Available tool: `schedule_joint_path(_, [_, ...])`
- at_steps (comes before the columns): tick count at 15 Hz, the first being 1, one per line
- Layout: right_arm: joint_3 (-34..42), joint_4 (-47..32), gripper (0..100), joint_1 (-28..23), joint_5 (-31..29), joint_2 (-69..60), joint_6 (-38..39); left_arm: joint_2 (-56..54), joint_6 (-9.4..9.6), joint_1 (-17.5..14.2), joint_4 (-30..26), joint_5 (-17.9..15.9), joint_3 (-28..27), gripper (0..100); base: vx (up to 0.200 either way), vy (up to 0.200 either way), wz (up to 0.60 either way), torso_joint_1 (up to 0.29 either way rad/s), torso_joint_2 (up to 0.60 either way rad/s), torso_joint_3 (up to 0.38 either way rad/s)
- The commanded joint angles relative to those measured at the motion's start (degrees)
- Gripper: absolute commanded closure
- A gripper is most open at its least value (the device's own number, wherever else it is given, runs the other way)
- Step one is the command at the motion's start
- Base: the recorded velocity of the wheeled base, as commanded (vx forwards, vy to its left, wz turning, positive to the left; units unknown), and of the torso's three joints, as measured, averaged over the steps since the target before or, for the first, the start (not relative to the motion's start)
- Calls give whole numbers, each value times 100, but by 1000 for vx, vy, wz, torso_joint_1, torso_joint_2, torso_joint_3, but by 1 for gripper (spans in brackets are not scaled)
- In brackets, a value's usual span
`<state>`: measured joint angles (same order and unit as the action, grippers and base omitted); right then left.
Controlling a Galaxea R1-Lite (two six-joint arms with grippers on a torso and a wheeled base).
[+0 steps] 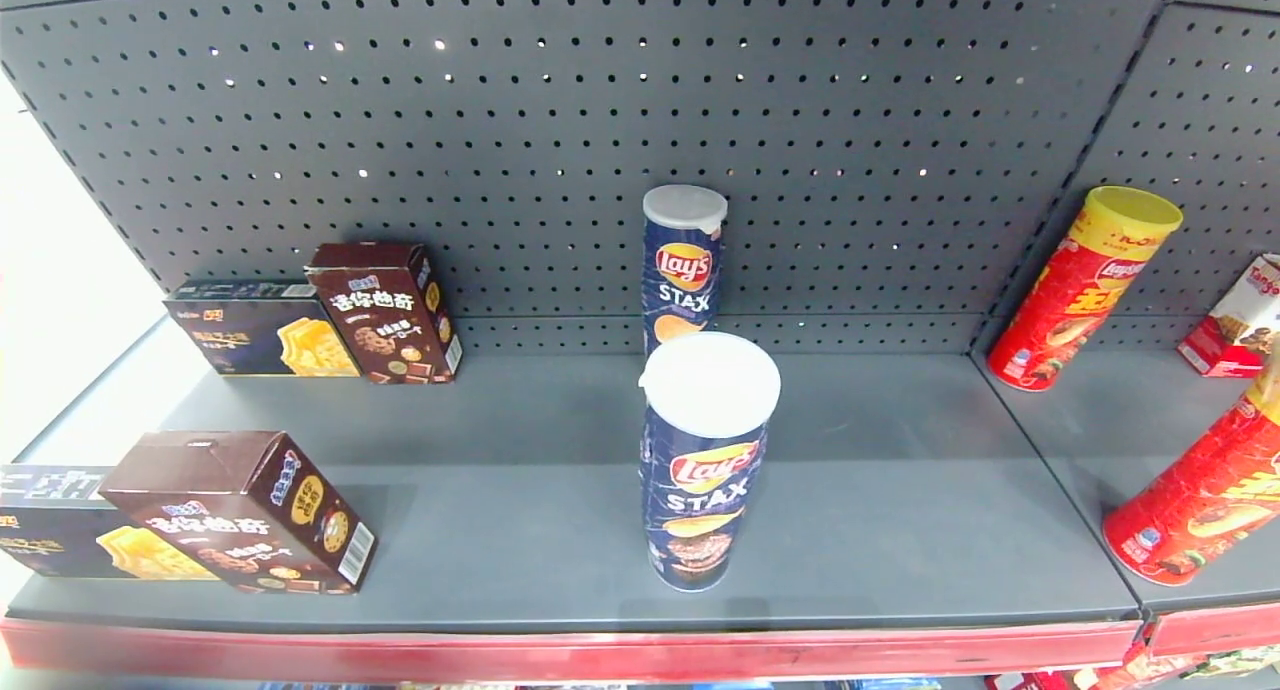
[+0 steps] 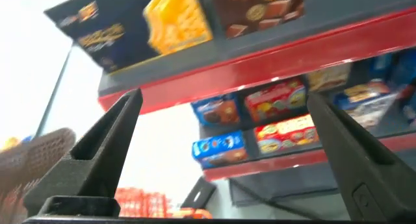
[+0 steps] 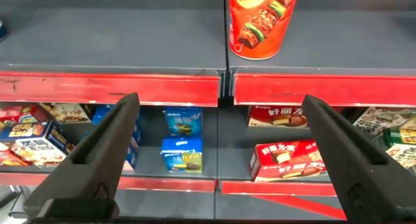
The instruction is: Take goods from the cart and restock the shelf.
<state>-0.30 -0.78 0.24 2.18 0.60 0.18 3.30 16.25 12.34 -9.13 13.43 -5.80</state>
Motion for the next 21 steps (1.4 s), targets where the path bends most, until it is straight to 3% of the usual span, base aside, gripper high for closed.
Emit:
schedule_joint_path(1, [4,8,0,2,2,-7,-9,197,-228,-1383,-19,1,-9,0,0,0,0,0,0,0])
schedule_joint_path(4, [4,-1,0,2,2,-7,-9,-330,-1194,-1242,245,-60,176,0,0,0,0,0,0,0])
schedule_joint_path(5, [4,8,0,2,2,-7,-9,-330,-1370,-1225,438,-166,255,0,0,0,0,0,0,0])
schedule_joint_path(6, [4,8,0,2,2,-7,-9,-330,-1396,-1216,509,-825,273,0,0,0,0,0,0,0])
schedule_joint_path(7, [4,8,0,2,2,-7,-9,-330,-1379,-1225,526,-1756,273,0,0,0,0,0,0,0])
schedule_joint_path(8, [4,-1,0,2,2,-7,-9,-330,-1247,-1225,553,-2117,281,0,0,0,0,0,0,0])
schedule_joint_path(9, [4,-1,0,2,2,-7,-9,-330,-1036,-1225,570,-2231,290,0,0,0,0,0,0,0])
schedule_joint_path(11, [4,8,0,2,2,-7,-9,-330,-1019,-1216,570,-2196,325,0,0,0,0,0,0,0])
schedule_joint_path(13, [4,8,0,2,2,-7,-9,-330,-1089,-1216,667,-1176,528,0,0,0,0,0,0,0])
schedule_joint_path(14, [4,8,0,2,2,-7,-9,-330,-1361,-1216,966,-1001,580,0,0,0,0,0,0,0])
schedule_joint_path(17, [4,8,0,2,2,-7,-9,-330,-1432,-1225,913,-1053,580,0,0,0,0,0,0,0])
schedule_joint_path(18, [4,-1,0,2,2,-7,-9,-330,-1590,-1225,922,-1212,580,0,0,0,0,0,0,0])
schedule_joint_path(21, [4,8,0,2,2,-7,-9,-330,-1555,-1216,913,-1431,580,0,0,0,0,0,0,0])
